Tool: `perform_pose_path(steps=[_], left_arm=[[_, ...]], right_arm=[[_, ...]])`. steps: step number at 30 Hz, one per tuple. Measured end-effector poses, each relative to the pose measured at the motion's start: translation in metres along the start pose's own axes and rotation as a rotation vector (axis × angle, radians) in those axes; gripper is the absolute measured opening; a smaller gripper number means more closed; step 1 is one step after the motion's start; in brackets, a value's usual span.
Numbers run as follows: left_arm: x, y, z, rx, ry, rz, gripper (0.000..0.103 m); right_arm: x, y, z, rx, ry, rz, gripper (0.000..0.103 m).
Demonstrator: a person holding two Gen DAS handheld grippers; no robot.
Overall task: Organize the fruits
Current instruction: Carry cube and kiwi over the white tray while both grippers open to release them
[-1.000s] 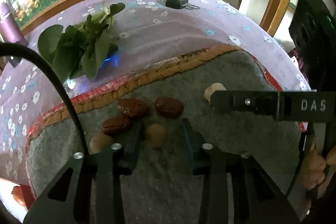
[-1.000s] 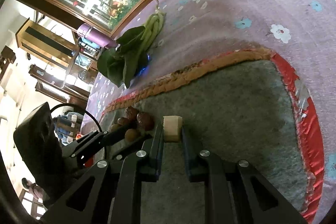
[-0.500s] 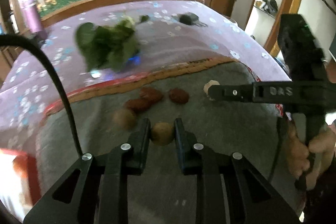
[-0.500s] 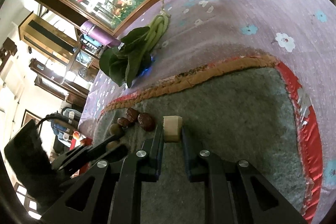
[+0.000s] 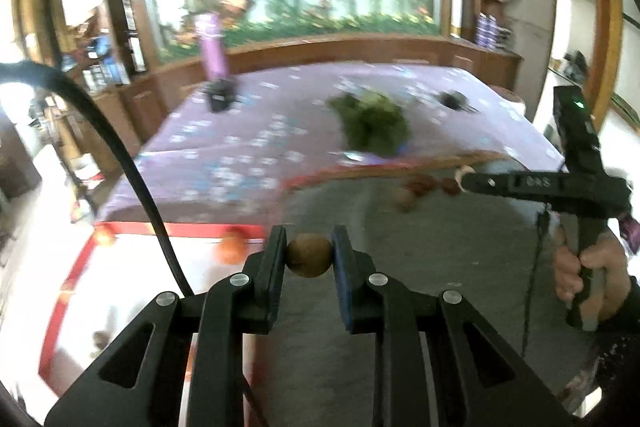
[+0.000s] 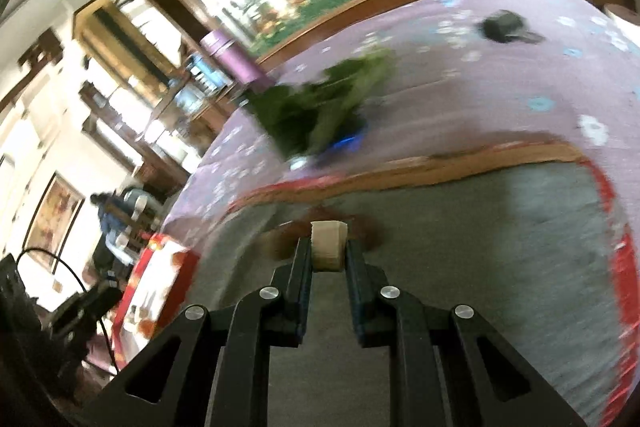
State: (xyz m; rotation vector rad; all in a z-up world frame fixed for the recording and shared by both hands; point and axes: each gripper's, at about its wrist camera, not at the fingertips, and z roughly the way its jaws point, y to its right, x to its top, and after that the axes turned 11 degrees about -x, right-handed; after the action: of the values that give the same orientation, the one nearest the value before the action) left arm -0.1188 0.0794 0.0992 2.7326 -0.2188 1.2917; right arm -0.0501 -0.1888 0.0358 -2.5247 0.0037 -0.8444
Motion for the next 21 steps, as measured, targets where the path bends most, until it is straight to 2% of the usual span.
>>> perform_pose_path(steps=[6,10,15,21], left_arm=[[-0.011,-0.041,-0.03,0.134,0.07,-0.037,0.02],[-0.019,-0.065,-0.042,0.19,0.099,-0.062,0.02],[-0.025,-0.088,-0.047,0.225,0.113,-0.093,0.02],[-0.037,-0.11,-0.046,0.241,0.103,-0.128,0.02]], right_arm=[[-0.011,-0.093,0.005,0.111,-0.027,-0.114,0.016],[-0.023,-0.157,0.01,0.177,-0.045,-0.205,0.016],[-0.041,-0.213,0.021,0.221,-0.078,-0.29,0.016],[-0.069,-0.255,0.04,0.244,-0.142,-0.356,0.016]])
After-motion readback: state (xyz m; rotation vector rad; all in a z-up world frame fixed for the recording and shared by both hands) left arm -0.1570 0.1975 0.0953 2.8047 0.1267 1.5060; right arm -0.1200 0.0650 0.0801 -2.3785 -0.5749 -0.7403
